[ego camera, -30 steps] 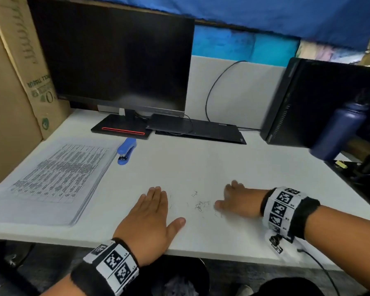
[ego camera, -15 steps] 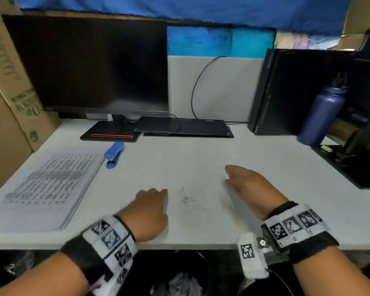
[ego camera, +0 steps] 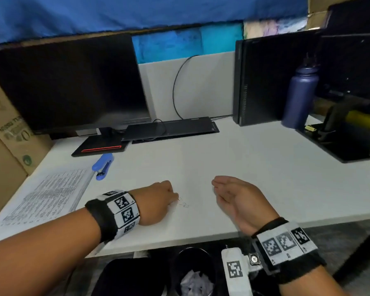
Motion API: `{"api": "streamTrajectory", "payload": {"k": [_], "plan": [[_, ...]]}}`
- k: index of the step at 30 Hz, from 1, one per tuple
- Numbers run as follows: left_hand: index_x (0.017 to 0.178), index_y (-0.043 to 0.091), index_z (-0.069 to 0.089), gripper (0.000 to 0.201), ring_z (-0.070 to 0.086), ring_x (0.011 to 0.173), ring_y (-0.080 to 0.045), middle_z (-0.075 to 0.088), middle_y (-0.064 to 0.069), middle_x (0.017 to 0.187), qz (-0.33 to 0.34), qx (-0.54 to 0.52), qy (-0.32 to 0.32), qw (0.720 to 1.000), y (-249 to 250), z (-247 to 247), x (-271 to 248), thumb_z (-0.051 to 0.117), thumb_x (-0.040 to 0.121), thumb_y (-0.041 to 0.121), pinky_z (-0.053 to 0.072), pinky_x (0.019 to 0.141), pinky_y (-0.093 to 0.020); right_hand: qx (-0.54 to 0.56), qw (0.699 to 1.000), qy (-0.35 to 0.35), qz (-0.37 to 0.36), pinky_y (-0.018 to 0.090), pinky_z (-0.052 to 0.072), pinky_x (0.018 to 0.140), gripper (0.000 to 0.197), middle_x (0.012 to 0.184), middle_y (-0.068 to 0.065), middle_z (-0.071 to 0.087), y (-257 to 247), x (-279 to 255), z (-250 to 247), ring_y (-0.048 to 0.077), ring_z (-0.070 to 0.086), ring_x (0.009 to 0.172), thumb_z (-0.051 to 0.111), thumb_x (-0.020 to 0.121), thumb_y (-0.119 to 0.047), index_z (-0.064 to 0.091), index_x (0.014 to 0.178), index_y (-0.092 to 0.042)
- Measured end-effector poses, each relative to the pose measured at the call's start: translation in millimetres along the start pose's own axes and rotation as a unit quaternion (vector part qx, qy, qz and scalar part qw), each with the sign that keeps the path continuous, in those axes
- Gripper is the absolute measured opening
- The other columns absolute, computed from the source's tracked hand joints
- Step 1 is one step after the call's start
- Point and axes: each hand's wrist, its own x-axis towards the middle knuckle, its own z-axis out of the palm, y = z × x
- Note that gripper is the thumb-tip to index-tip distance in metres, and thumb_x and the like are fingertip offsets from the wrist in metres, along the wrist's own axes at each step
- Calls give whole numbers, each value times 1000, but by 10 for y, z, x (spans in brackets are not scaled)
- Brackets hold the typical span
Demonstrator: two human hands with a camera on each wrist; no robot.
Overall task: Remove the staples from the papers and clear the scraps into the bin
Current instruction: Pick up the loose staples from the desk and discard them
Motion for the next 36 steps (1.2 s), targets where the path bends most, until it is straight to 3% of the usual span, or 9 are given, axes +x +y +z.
{"api": "streamTrajectory", "payload": {"k": [3, 6, 10, 13, 16, 19, 22, 27, 36], "plan": [[130, 28, 61, 38, 53, 110, -5, 49, 12, 125, 13, -58, 24, 998, -244, -37, -253, 44, 99, 15, 43, 102, -24, 35, 999, -1, -3, 38, 38, 114, 23, 125, 12, 64, -74, -9, -5, 23, 56, 126, 49, 97, 3, 67, 107, -6], [127, 29, 63, 37, 56, 108, -7, 56, 11, 122, -93, -104, 94, 986, -496, -70, -361, 49, 97, 13, 41, 96, -18, 73, 997, -10, 13, 37, 39, 113, 22, 121, 13, 67, -96, -11, 39, 21, 58, 122, 50, 97, -2, 67, 111, -2], [110, 18, 64, 22, 59, 92, -14, 64, 5, 101, -232, -94, 5, 968, -488, -17, -352, 57, 89, 22, 46, 79, -22, 80, 996, -17, 26, 38, 40, 113, 22, 120, 11, 67, -60, -7, 118, 21, 59, 121, 52, 97, -5, 67, 113, -3], [103, 13, 66, 23, 61, 97, -19, 66, 0, 104, -218, -102, 10, 971, -287, 57, -264, 59, 87, 26, 49, 79, -26, 80, 996, -21, 30, 38, 39, 113, 23, 121, 11, 67, -28, -10, 144, 21, 58, 122, 51, 98, -6, 67, 114, -4], [75, 18, 56, 14, 54, 74, -15, 55, 3, 81, -177, -123, 38, 976, -45, 84, -121, 57, 87, 26, 40, 61, -23, 80, 996, -21, 33, 38, 40, 113, 23, 122, 11, 66, -3, 0, 163, 21, 58, 122, 51, 98, -6, 66, 114, -4], [83, 27, 57, 5, 52, 70, -11, 51, 6, 82, -130, -128, 70, 981, 160, 75, 10, 55, 88, 27, 40, 60, -21, 76, 996, -20, 37, 38, 40, 112, 23, 121, 11, 66, 11, 8, 182, 22, 57, 123, 53, 96, -7, 66, 114, -4], [72, 38, 54, 31, 49, 65, -14, 42, 8, 72, -64, -126, 101, 985, 278, 54, 107, 49, 90, 13, 37, 55, -22, 73, 997, -16, 37, 39, 39, 113, 21, 116, 10, 66, 9, 4, 193, 22, 56, 125, 54, 96, -6, 66, 113, -3], [118, 26, 70, 34, 62, 103, -21, 61, 1, 112, -13, -39, 108, 993, 307, 21, 142, 51, 94, 9, 50, 90, -31, 70, 997, -14, 36, 38, 39, 113, 22, 116, 10, 66, 9, -7, 204, 21, 56, 125, 53, 96, -6, 66, 114, -3], [88, 20, 70, 15, 57, 82, -8, 62, 15, 83, -109, -100, 88, 985, 184, -194, 181, 62, 81, 10, 43, 67, -18, 112, 992, -7, 58, 39, 41, 111, 20, 120, 16, 66, 28, -8, 178, 24, 59, 120, 56, 94, -7, 67, 111, -1]]}}
